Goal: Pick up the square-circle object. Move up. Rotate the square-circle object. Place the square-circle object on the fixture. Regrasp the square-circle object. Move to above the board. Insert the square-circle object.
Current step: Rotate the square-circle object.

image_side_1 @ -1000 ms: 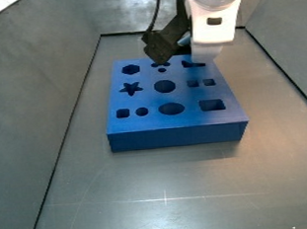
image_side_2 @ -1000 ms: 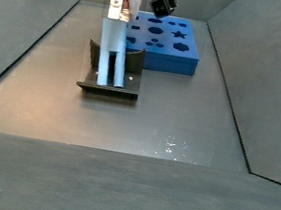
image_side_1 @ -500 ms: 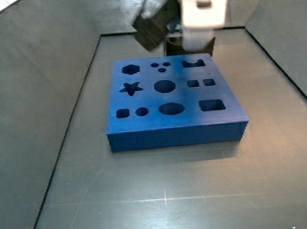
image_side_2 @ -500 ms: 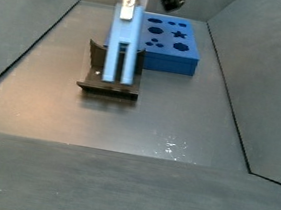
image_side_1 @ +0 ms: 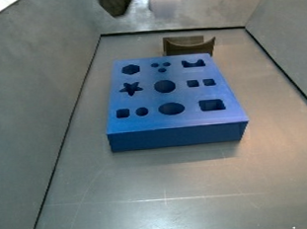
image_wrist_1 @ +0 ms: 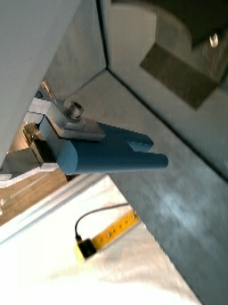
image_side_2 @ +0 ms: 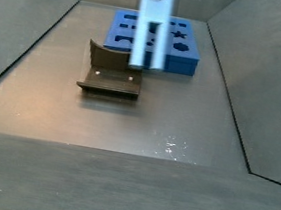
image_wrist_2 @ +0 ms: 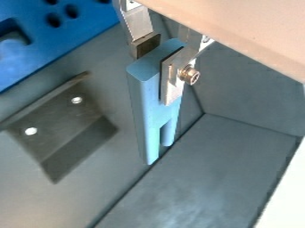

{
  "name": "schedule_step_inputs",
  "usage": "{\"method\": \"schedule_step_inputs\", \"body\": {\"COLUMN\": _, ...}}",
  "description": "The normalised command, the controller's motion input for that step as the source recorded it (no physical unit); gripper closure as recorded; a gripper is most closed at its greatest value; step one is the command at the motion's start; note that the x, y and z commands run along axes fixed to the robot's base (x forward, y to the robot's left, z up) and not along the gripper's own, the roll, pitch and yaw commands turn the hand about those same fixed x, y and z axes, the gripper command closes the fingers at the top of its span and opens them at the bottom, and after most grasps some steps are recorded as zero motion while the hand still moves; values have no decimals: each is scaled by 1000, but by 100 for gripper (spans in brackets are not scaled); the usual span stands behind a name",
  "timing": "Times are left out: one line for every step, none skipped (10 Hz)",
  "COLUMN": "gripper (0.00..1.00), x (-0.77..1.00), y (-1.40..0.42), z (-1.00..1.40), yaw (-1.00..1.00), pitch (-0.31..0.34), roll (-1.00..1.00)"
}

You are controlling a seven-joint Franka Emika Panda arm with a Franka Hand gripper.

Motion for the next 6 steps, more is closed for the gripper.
{"method": "schedule_step_inputs", "body": {"gripper": 100, "x": -1000, "y": 164, "z": 435, "yaw": -87, "pitch": -5, "roll": -147}}
{"method": "schedule_step_inputs", "body": {"gripper": 100, "x": -1000, "y": 156, "z": 410, "yaw": -87, "pitch": 9, "roll": -153}}
{"method": "schedule_step_inputs", "body": {"gripper": 100, "x": -1000, "y": 140, "z": 362, "yaw": -82, "pitch": 29, "roll": -158}}
{"method": "schedule_step_inputs", "body": {"gripper": 100, "x": -1000, "y": 132, "z": 339, "yaw": -75, "pitch": 33, "roll": -157}}
{"method": "schedule_step_inputs", "body": {"gripper": 100, "x": -1000, "y": 114, "z": 280, "yaw": -61, "pitch": 33, "roll": -158}}
{"method": "schedule_step_inputs", "body": {"gripper": 100, "x": -850, "y": 87, "z": 196, "yaw": -52, "pitch": 33, "roll": -159}}
